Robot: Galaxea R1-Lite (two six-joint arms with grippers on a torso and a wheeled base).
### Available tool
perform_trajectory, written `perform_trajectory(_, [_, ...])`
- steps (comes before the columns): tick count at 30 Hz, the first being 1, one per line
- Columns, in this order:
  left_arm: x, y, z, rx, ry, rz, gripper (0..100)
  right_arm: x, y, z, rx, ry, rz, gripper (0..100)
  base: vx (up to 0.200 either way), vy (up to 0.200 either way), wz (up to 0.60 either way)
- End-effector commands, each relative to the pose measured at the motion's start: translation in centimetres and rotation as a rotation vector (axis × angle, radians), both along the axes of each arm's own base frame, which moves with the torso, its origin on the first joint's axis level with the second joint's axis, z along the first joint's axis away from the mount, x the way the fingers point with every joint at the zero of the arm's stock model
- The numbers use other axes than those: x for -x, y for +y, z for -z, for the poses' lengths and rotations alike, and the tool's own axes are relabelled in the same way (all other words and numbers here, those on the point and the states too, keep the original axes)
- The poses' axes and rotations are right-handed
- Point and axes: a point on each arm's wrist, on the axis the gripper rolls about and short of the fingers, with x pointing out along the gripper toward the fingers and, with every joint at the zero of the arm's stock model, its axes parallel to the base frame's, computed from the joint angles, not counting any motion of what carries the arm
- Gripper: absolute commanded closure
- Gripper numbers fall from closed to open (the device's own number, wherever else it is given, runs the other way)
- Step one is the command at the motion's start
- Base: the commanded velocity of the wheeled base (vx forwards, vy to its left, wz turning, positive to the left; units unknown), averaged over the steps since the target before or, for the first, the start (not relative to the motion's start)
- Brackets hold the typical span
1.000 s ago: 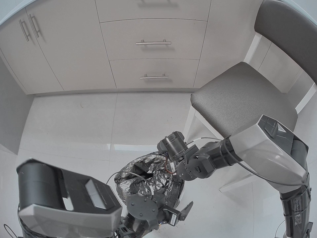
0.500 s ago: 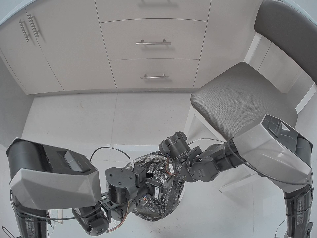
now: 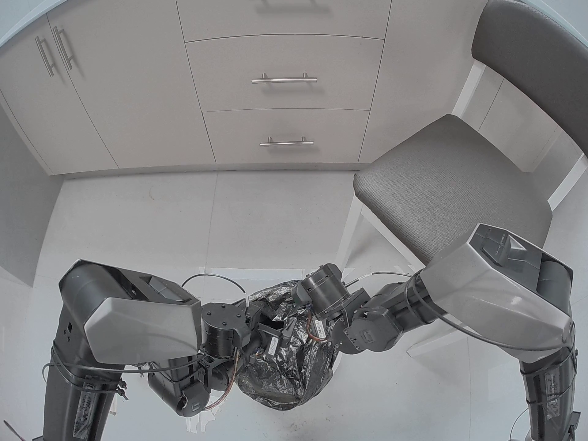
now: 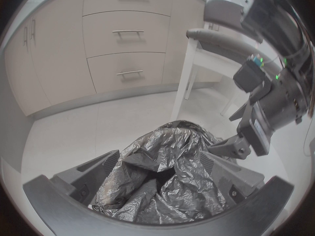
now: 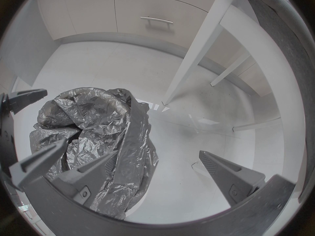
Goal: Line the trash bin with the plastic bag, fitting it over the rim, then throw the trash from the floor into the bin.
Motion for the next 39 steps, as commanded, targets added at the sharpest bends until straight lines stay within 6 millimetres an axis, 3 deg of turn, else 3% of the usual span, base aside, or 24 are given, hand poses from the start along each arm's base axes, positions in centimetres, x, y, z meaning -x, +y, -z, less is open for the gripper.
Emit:
perform_trajectory(1, [-0.6, 0.4, 2.1, -0.058, 0.016, -0.037, 0, 0.6, 0.5, 0.6, 0.003, 0.011, -0.010, 0, 0.000, 0.000, 0.00])
perform_trajectory(10, [-1.3, 0.8, 3.8, -0.145, 0.006, -0.076, 0, 2.9, 0.7, 0.9, 0.041, 0.018, -0.018, 0, 0.000, 0.000, 0.00])
perform_trajectory(17, [-1.6, 0.7, 3.6, -0.143, -0.007, -0.105, 0, 3.6, 0.6, 1.1, 0.052, 0.030, -0.024, 0, 0.000, 0.000, 0.00])
perform_trajectory(39, [-2.1, 0.7, 3.8, -0.142, -0.018, -0.141, 0, 3.5, -0.7, 2.2, 0.214, -0.066, 0.101, 0, 0.000, 0.000, 0.00])
